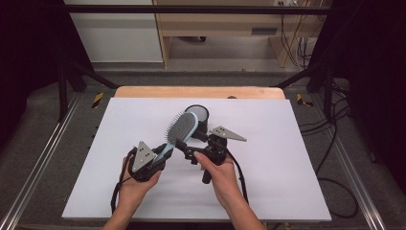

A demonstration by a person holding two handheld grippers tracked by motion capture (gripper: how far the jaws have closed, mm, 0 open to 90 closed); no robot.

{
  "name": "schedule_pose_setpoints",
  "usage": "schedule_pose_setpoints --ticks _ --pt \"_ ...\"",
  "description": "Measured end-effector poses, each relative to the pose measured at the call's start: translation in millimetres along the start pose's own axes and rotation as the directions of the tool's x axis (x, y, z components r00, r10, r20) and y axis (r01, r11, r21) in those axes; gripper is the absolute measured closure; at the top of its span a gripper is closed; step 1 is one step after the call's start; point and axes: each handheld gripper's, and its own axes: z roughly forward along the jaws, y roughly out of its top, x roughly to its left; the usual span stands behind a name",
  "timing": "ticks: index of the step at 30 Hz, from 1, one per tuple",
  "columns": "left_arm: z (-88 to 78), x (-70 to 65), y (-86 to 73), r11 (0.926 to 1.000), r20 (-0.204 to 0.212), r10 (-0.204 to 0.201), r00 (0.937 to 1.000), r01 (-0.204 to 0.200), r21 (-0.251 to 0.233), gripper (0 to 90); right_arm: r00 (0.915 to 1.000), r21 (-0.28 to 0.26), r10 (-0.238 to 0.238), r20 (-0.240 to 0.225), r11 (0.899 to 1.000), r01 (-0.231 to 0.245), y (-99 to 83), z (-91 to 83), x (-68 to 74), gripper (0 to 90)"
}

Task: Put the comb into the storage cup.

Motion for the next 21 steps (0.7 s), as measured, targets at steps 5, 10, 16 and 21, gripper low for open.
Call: schedule_pose_setpoints --ticks 5,10,16,21 --pt "0.1 -1.5 0.0 1.0000 0.005 0.004 1.0000 -0.004 -0.006 69.5 0.9997 -0.001 0.022 -0.008 1.000 -0.022 3.3 10.1 2.2 9.7" --pt "-1.0 -5.2 1.6 0.9983 0.003 0.051 0.9987 -0.051 -0.030 69.4 0.9983 0.000 0.054 -0.022 0.999 -0.054 5.8 19.7 2.8 12.9" --pt "0.1 -7.0 1.1 0.9984 0.008 0.048 0.9988 -0.048 -0.030 69.4 0.9969 -0.002 0.077 -0.020 0.997 -0.077 6.8 22.1 3.3 17.8" --pt "-0.3 -6.5 1.0 0.9985 0.005 0.046 0.9989 -0.046 -0.031 69.5 0.9954 -0.004 0.095 -0.016 0.995 -0.095 7.8 22.1 0.7 24.3"
